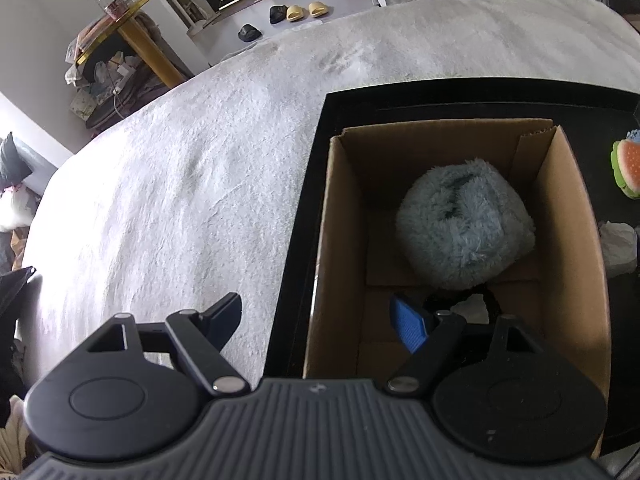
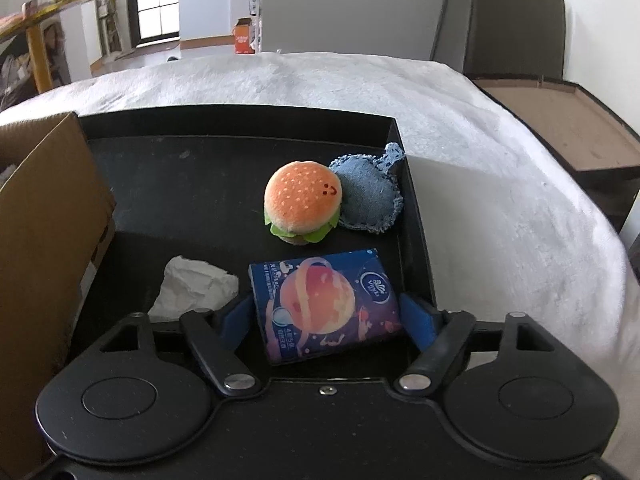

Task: Organize soft objects
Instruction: 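Move the right gripper to the purple tissue pack and grasp it, then carry the purple tissue pack with the right gripper into the box and release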

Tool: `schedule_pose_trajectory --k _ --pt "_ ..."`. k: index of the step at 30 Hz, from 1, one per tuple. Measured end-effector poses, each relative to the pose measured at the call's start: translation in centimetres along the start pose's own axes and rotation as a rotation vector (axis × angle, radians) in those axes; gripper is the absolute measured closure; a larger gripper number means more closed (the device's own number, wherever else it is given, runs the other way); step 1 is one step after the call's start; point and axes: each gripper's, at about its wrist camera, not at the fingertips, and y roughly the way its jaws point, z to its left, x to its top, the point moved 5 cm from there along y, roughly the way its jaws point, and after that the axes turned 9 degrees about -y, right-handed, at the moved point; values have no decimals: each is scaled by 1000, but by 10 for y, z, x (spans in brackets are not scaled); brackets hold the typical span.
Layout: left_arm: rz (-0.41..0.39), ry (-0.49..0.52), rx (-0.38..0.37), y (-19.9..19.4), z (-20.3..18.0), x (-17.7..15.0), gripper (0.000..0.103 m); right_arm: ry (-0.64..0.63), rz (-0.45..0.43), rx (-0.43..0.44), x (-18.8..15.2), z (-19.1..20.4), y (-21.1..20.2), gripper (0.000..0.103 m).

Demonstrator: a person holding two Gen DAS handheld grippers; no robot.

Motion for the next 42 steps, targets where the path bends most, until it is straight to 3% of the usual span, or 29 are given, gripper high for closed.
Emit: schedule_pose_trajectory --k 13,31,42 --pt "-29 -21 -37 -20 16 -12 23 -27 23 49 -8 8 -23 31" --pt "-47 -62 -81 -35 43 -19 23 20 -76 71 25 0 -78 31" --pt "-41 -88 -136 -36 55 -25 23 1 -133 98 47 15 -110 31"
